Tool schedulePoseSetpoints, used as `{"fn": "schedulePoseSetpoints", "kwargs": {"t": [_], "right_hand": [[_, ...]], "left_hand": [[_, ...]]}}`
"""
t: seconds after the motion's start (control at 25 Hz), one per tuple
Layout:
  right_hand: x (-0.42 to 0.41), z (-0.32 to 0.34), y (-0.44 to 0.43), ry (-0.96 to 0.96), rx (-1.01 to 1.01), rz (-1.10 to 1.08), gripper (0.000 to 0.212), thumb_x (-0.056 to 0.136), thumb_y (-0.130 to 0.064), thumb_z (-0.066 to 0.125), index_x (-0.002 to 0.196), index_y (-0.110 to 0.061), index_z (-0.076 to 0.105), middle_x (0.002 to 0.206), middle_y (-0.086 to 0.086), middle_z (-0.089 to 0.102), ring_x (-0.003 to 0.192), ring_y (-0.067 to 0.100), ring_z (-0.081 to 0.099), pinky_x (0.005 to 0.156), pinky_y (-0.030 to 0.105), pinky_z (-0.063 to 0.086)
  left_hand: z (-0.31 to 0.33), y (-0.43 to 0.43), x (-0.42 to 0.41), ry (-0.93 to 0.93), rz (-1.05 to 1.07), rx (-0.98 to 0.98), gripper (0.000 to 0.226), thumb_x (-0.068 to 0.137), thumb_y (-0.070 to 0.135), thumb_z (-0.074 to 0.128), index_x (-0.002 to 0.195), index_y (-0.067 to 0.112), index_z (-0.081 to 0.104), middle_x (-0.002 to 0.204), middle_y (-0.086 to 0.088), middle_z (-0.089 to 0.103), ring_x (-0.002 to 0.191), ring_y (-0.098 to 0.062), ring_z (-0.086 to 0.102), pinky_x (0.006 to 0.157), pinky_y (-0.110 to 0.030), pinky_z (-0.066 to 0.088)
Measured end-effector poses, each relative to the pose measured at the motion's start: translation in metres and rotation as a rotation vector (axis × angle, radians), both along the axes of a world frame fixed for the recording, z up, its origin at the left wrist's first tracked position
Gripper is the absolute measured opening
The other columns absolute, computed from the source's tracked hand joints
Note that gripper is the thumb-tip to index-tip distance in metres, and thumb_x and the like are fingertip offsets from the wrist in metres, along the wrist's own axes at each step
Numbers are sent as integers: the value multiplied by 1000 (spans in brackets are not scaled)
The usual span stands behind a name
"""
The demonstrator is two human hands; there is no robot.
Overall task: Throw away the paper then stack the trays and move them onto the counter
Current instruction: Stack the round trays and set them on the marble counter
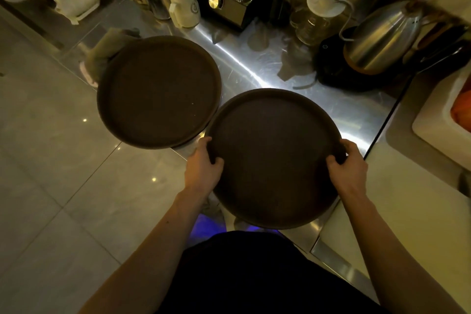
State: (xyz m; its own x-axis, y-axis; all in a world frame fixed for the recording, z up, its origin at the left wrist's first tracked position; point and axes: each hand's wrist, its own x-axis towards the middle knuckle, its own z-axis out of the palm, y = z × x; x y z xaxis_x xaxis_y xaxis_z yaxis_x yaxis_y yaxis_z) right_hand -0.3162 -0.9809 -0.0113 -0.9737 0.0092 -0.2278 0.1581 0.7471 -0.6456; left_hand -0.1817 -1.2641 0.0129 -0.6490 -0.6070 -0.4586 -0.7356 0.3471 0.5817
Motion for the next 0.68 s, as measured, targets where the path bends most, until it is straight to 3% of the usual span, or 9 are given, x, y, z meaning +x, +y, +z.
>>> {"fn": "schedulePoseSetpoints", "kwargs": {"t": [0.24,0.44,0.68], "right_hand": [[-8,-6,-4,-33,54,37,54,85,-20,60,137,-13,45,128,17,59,109,35,59,98,49,47],[-8,-10,-11,-44,62,49,58,84,-21,61,139,-11,44,128,17,60,107,34,61,99,48,46],[-7,-13,-13,-25,79,122,56,81,-19,57,136,-14,47,116,14,64,96,31,63,92,47,51]], "left_hand": [[-4,2,-4,-23,2,23,63,86,20,61,144,22,35,132,-10,57,113,-29,60,95,-49,52],[-6,9,-5,-55,-36,-14,66,86,22,60,146,16,34,141,-11,48,132,-33,41,109,-45,38],[-7,3,-10,-81,16,69,71,86,23,62,148,17,29,144,-14,44,131,-36,44,107,-51,41]]}}
